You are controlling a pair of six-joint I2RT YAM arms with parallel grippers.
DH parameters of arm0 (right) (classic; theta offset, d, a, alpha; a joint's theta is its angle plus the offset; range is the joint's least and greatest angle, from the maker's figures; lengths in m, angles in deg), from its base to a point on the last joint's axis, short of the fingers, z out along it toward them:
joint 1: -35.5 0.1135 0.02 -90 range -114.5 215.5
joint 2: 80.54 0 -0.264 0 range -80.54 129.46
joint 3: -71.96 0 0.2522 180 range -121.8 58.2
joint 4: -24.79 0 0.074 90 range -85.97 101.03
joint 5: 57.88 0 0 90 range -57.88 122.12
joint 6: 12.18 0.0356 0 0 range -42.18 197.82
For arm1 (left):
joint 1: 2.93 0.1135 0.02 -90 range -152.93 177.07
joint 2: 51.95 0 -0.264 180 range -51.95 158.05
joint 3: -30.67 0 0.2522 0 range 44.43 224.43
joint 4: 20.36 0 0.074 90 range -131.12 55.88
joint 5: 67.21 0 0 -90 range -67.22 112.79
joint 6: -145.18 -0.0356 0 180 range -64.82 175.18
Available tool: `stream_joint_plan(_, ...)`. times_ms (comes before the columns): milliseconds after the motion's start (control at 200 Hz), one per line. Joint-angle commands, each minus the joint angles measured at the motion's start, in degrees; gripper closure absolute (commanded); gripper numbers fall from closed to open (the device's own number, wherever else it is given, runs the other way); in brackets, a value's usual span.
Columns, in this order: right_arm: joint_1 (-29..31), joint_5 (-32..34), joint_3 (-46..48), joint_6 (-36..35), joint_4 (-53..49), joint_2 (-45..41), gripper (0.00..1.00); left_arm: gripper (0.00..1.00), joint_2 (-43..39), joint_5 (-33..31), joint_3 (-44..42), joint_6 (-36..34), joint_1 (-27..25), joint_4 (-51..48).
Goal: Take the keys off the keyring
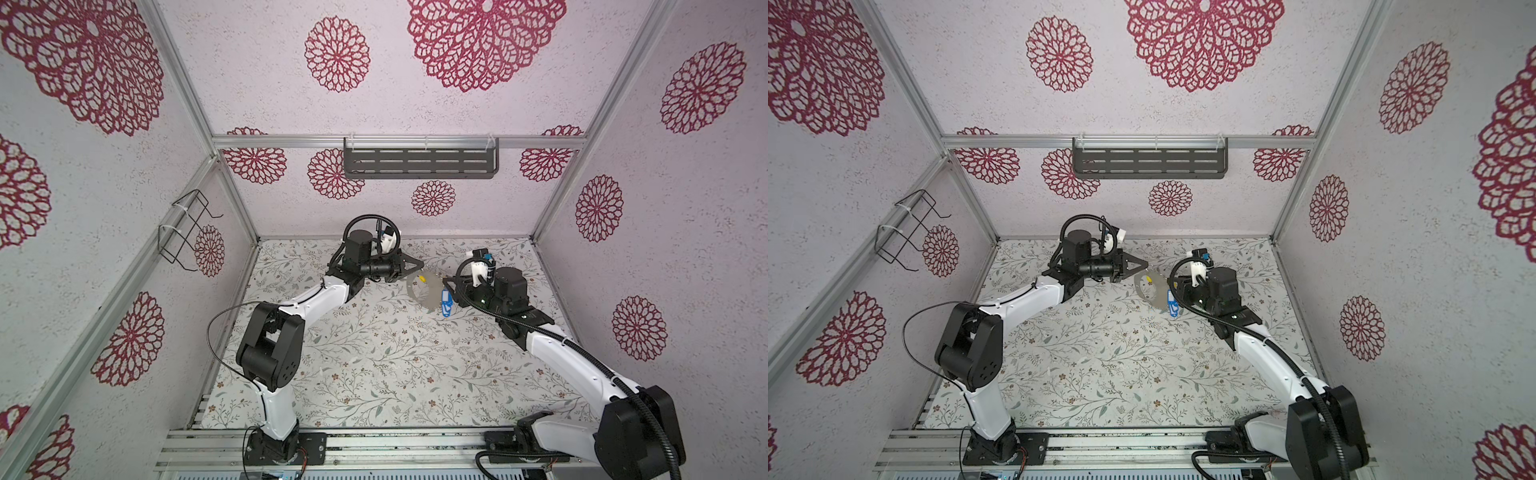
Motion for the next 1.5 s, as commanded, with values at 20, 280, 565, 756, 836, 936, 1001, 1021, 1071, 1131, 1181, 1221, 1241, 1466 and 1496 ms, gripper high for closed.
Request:
stream_joint_plan(20,-2.0,-2.22,-1.58,5.04,5.66,-3.49,0.66,1.0,-1.38,1.13,1.46,-0.28,-0.14,2.31)
stream_joint_plan(280,-5.32,-8.59,-7.28,7.29,1.76,2.55,0.75,1.0,-0.34,2.31,1.74,1.17,-0.24,4.83)
stream_joint_plan(565,-2.9,-8.18,-10.15,5.55,2.48,12.03,1.0,1.0,-0.13,2.02,1.88,1.49,-0.51,5.32)
stream_joint_plan(756,1.18,-8.4,-9.62,3.78,2.87,12.21,1.0,1.0,0.04,2.03,2.05,1.69,-0.52,5.32)
stream_joint_plan(836,2.09,-8.45,-8.09,4.41,4.55,11.13,1.0,1.0,0.14,2.04,2.31,1.69,-0.51,5.32)
stream_joint_plan(936,2.79,-7.75,-5.75,5.5,7.09,9.84,0.97,1.0,0.35,2.12,2.74,1.75,-0.5,5.32)
stream_joint_plan(1001,3.21,-7.08,-5.02,5.62,8.0,9.39,0.92,1.0,0.49,2.19,3.09,1.99,-0.49,5.32)
stream_joint_plan(1021,3.48,-6.82,-4.85,5.57,8.34,9.31,0.92,1.0,0.54,2.22,3.17,1.99,-0.53,5.32)
stream_joint_plan(1071,3.94,-5.71,-4.61,5.38,8.7,9.28,0.91,1.0,0.62,2.34,3.44,2.13,-0.48,5.26)
stream_joint_plan(1131,4.7,-4.4,-4.72,4.69,8.83,9.37,0.91,1.0,0.62,2.47,3.63,2.05,-0.47,5.14)
stream_joint_plan(1181,5.4,-2.94,-4.8,3.9,8.88,9.37,0.91,1.0,0.64,2.49,3.79,2.02,-0.51,4.97)
stream_joint_plan(1221,5.9,-2.03,-4.7,3.32,8.93,9.13,0.91,1.0,0.7,2.47,3.88,2.05,-0.48,4.81)
stream_joint_plan(1241,6.16,-1.47,-4.63,3.06,9.09,8.99,0.91,1.0,0.63,2.44,3.85,2.05,-0.51,4.81)
stream_joint_plan(1466,7.63,2.66,-3.25,0.98,10.27,6.87,0.73,1.0,0.6,2.5,4.15,1.79,-0.51,4.43)
stream_joint_plan(1496,7.76,2.89,-3.25,0.74,10.2,6.77,0.7,1.0,0.62,2.49,4.24,1.73,-0.47,4.31)
